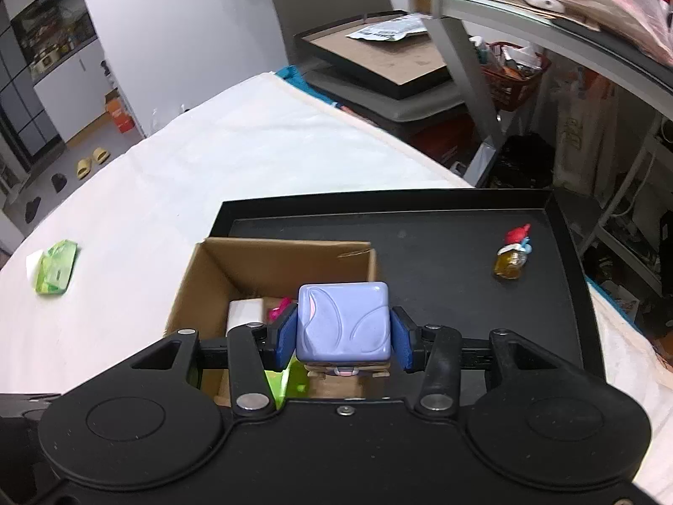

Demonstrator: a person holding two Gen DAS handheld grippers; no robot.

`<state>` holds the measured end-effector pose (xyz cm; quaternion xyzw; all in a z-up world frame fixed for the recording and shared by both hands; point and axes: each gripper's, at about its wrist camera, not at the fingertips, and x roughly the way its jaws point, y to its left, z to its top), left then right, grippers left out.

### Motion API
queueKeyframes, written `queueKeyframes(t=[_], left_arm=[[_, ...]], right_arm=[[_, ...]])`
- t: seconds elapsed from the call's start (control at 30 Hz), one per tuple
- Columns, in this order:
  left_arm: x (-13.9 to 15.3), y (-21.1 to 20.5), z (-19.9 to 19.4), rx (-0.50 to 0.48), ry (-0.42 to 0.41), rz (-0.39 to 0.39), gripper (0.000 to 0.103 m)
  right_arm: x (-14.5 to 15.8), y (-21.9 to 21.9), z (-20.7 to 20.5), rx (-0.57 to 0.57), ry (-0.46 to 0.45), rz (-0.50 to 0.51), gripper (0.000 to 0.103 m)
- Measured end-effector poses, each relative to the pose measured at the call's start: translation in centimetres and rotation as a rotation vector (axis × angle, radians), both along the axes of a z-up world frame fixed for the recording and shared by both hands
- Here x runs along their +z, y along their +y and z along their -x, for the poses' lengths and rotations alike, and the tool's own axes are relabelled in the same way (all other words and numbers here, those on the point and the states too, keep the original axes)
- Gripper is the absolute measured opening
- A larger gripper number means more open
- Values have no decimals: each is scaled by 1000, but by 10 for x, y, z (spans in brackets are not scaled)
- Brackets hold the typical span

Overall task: Organize rigid objects
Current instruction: 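Carry the lavender cube with the right gripper into the box and release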

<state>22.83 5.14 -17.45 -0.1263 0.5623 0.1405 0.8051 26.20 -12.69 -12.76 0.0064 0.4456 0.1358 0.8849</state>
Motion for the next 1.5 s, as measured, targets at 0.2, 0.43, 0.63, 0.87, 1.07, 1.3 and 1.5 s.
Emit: queueKeyframes(t=[0.2, 0.43, 0.63, 0.87, 1.07, 1.3, 1.5], left_arm=[[-4, 7, 3, 6, -12, 25, 49], [-12, 13, 7, -2, -21, 68, 49], [-16, 18, 8, -23, -43, 122, 31], [-15, 20, 8, -35, -54, 170, 19], [-13, 17, 8, -36, -56, 174, 16], [-9, 14, 9, -31, -62, 155, 16], [-5, 13, 10, -33, -60, 135, 16]], right_arm=[[-6, 16, 2, 23, 26, 14, 44], [-17, 30, 6, 35, 61, 69, 45], [-26, 43, 7, 46, 81, 118, 45], [-33, 54, 4, 35, 77, 181, 45], [-30, 56, 6, 33, 49, 211, 46], [-14, 33, 8, 5, 15, 148, 46], [-7, 8, -2, -23, 6, 120, 47]])
